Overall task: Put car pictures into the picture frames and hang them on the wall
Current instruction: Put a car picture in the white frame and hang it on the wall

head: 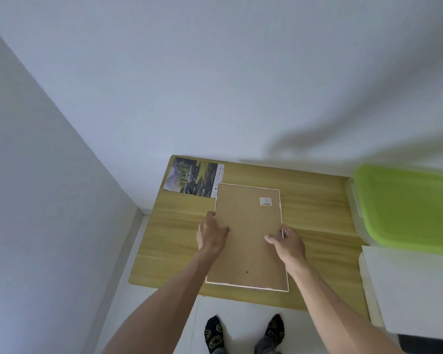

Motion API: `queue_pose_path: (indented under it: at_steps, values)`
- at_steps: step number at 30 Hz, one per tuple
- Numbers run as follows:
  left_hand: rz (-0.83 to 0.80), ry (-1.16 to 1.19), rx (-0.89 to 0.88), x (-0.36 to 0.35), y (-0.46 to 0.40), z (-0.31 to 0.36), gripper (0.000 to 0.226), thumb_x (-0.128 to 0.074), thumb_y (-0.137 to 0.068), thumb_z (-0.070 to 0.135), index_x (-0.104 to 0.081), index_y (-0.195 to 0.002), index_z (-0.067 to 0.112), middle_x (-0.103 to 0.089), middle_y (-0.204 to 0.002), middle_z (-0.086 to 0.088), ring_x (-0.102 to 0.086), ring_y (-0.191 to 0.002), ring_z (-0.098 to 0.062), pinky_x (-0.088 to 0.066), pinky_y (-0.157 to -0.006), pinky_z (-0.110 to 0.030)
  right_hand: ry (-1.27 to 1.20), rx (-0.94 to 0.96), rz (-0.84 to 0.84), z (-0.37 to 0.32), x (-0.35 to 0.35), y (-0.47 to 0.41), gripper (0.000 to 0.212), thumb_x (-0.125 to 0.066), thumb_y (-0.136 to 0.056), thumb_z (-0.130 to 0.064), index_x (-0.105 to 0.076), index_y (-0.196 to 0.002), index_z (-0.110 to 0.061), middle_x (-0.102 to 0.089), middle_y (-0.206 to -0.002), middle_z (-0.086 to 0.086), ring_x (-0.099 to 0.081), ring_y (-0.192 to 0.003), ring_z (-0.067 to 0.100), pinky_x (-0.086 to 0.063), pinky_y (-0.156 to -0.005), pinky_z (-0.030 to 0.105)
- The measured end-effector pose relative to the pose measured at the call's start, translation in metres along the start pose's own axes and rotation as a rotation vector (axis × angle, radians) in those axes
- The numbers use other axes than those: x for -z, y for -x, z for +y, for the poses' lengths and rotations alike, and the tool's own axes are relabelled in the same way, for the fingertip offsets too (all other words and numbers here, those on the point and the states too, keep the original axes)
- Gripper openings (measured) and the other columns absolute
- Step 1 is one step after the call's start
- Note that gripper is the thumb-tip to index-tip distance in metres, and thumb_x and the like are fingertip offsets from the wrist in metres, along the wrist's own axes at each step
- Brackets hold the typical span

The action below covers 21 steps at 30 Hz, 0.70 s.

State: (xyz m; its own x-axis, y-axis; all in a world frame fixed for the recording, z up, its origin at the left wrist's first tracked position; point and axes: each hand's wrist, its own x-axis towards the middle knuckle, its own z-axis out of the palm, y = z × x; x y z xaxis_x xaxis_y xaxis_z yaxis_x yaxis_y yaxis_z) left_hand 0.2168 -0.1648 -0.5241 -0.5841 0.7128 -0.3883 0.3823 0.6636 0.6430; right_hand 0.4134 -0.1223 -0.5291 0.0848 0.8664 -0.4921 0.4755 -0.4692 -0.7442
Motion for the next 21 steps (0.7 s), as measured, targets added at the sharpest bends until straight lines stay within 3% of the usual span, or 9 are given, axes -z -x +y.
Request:
queue_pose_path:
  at_steps: [2, 6, 10, 12, 14, 16, 18, 21]
  values:
    - [0.048, 0.1, 0.05, 0.008, 0.005, 0.006, 0.058, -0.077, -0.077, 0.026, -0.054, -0.129, 0.015, -0.069, -0.115, -0.006, -0.062, -0.107, -0.029, -0.049, -0.087, -0.035, -0.077, 0.028, 0.055, -0.005, 0.009, 0.006, 0.027, -0.081, -0.073, -0.018, -0.064, -0.093, -0.019, -0.071, -0.101, 0.005, -0.065, -0.092, 0.028, -0.049, -0.08, 0.033]
    - [0.08, 0.268, 0.121, 0.022, 0.015, 0.021, 0.057, -0.08, -0.074, 0.017, -0.06, -0.127, 0.011, -0.071, -0.108, -0.003, -0.062, -0.105, -0.023, -0.047, -0.089, -0.031, -0.18, 0.048, 0.139, -0.016, 0.029, 0.017, 0.057, -0.082, -0.074, -0.003, -0.06, -0.125, -0.014, -0.062, -0.111, -0.006, -0.06, -0.104, 0.017, -0.05, -0.094, 0.033]
    - [0.023, 0.401, 0.146, 0.037, 0.025, 0.035, 0.062, -0.088, -0.064, 0.02, -0.066, -0.121, 0.008, -0.072, -0.104, -0.004, -0.065, -0.104, -0.023, -0.05, -0.096, -0.038, -0.252, 0.142, 0.067, -0.021, 0.052, 0.019, 0.053, -0.078, -0.069, 0.011, -0.063, -0.103, -0.027, -0.07, -0.104, -0.009, -0.067, -0.1, 0.014, -0.053, -0.086, 0.031]
    - [-0.033, 0.458, 0.109, 0.043, 0.028, 0.044, 0.048, -0.092, -0.059, 0.026, -0.076, -0.103, 0.013, -0.075, -0.098, -0.002, -0.07, -0.096, -0.023, -0.054, -0.093, -0.041, -0.268, 0.187, 0.034, -0.029, 0.066, 0.026, 0.058, -0.076, -0.069, 0.013, -0.064, -0.105, -0.03, -0.072, -0.103, -0.011, -0.068, -0.096, 0.006, -0.055, -0.085, 0.032]
    - [-0.073, 0.502, 0.029, 0.049, 0.038, 0.058, 0.024, -0.091, -0.06, 0.022, -0.079, -0.08, 0.016, -0.077, -0.081, 0.0, -0.073, -0.083, -0.022, -0.058, -0.085, -0.039, -0.281, 0.216, -0.001, -0.035, 0.082, 0.031, 0.059, -0.071, -0.071, 0.016, -0.064, -0.114, -0.023, -0.071, -0.104, -0.012, -0.067, -0.093, 0.003, -0.054, -0.078, 0.027]
    - [-0.035, 0.534, -0.027, 0.056, 0.054, 0.08, 0.013, -0.089, -0.063, 0.017, -0.077, -0.069, 0.019, -0.075, -0.076, 0.003, -0.072, -0.082, -0.019, -0.057, -0.084, -0.032, -0.276, 0.24, -0.022, -0.045, 0.102, 0.037, 0.057, -0.068, -0.075, 0.016, -0.061, -0.118, -0.021, -0.069, -0.107, -0.012, -0.065, -0.092, 0.0, -0.049, -0.07, 0.019]
    - [0.041, 0.554, -0.078, 0.06, 0.073, 0.102, 0.018, -0.088, -0.065, 0.016, -0.073, -0.064, 0.026, -0.071, -0.073, 0.008, -0.069, -0.082, -0.012, -0.053, -0.084, -0.027, -0.259, 0.275, -0.047, -0.055, 0.122, 0.044, 0.056, -0.068, -0.079, 0.009, -0.058, -0.124, -0.023, -0.068, -0.109, -0.013, -0.064, -0.092, -0.001, -0.046, -0.068, 0.017]
    - [0.117, 0.51, -0.157, 0.06, 0.106, 0.137, 0.012, -0.083, -0.07, 0.017, -0.075, -0.062, 0.018, -0.061, -0.054, 0.013, -0.057, -0.057, -0.003, -0.046, -0.065, -0.018, -0.177, 0.352, -0.082, -0.078, 0.148, 0.054, 0.052, -0.07, -0.084, -0.008, -0.056, -0.133, -0.022, -0.062, -0.121, -0.008, -0.059, -0.094, 0.002, -0.044, -0.069, 0.017]
